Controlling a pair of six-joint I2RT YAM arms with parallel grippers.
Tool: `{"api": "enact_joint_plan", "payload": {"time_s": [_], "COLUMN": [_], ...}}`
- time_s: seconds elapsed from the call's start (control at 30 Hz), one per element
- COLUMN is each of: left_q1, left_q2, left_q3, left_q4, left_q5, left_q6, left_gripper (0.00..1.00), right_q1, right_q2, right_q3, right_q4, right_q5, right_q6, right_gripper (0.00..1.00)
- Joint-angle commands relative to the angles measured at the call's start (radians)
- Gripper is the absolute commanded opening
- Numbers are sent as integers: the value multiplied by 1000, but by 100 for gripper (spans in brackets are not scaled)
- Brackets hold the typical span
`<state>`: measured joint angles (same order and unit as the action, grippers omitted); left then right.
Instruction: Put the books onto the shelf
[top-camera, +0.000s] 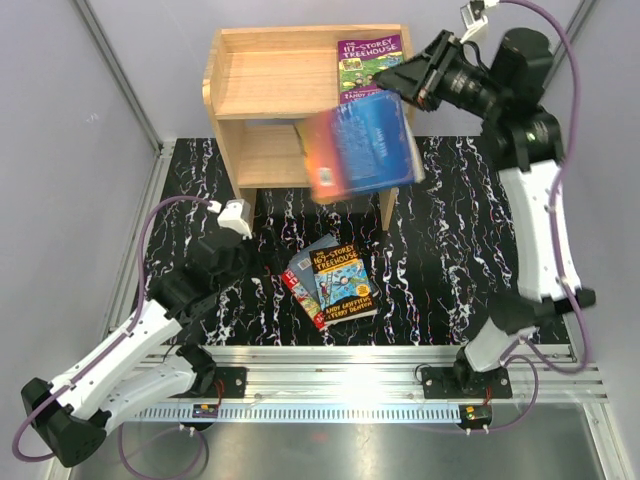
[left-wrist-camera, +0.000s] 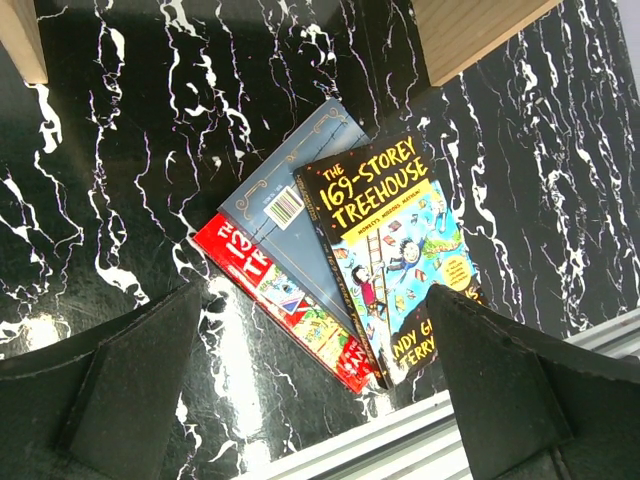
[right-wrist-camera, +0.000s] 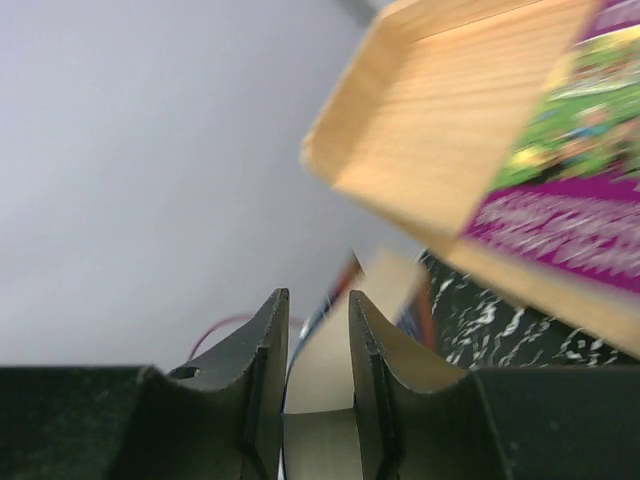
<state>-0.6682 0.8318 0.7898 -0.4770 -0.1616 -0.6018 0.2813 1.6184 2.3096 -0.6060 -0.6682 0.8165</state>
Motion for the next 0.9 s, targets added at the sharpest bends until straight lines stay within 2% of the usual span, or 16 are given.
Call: {"api": "enact_joint_plan", "payload": {"time_s": [0.0,0.03,0.1,0.27,0.4,0.5,0.53,0.57,0.6,0.63,0.67,0.7,0.73,0.8,0.83,0.87], "left_q1": [-5,-5,-7,-10,-27,-60,-70,-85,-93,-96,-105,-113,-119,-133,-139,-145], "left_q2": [-13,-8,16,59,113,151,161,171,196,208,223,251,265,302,314,341], "left_q3": [-11,-1,12,11,-4,0,0,-1,-6,-7,-6,-14,-20,-35,-56,-64], "left_q4": [37,40,46,103,167,192,198,204,212,216,218,218,231,245,273,290], "left_q5": [13,13,20,43,77,65,60,59,57,57,57,53,50,47,47,48], "left_q6": [-9,-9,-9,-16,-44,-50,-50,-49,-50,-53,-62,-62,-64,-82,-88,-105], "left_gripper": [99,99,99,99,99,99,99,99,99,99,99,99,99,99,99,99], "right_q1": [-79,-77,-64,-56,-56,-56,-56,-56,-56,-56,-56,-56,-56,-50,-42,-31], "right_q2": [113,191,234,86,-20,-164,-252,-302,-409,-458,-501,-572,-600,-643,-681,-699], "right_q3": [62,165,215,-47,-160,-309,-413,-480,-565,-757,-857,-960,-1160,-1352,-1519,-1591], "right_q4": [225,197,180,282,223,81,46,20,23,31,40,76,98,168,255,306], "right_q5": [85,58,23,19,9,60,137,180,209,225,232,214,196,142,116,110], "right_q6": [108,127,141,116,56,-63,-133,-155,-169,-166,-156,-136,-96,-42,17,45], "right_gripper": [0,0,0,0,0,0,4,16,34,77,87,96,100,99,99,100]}}
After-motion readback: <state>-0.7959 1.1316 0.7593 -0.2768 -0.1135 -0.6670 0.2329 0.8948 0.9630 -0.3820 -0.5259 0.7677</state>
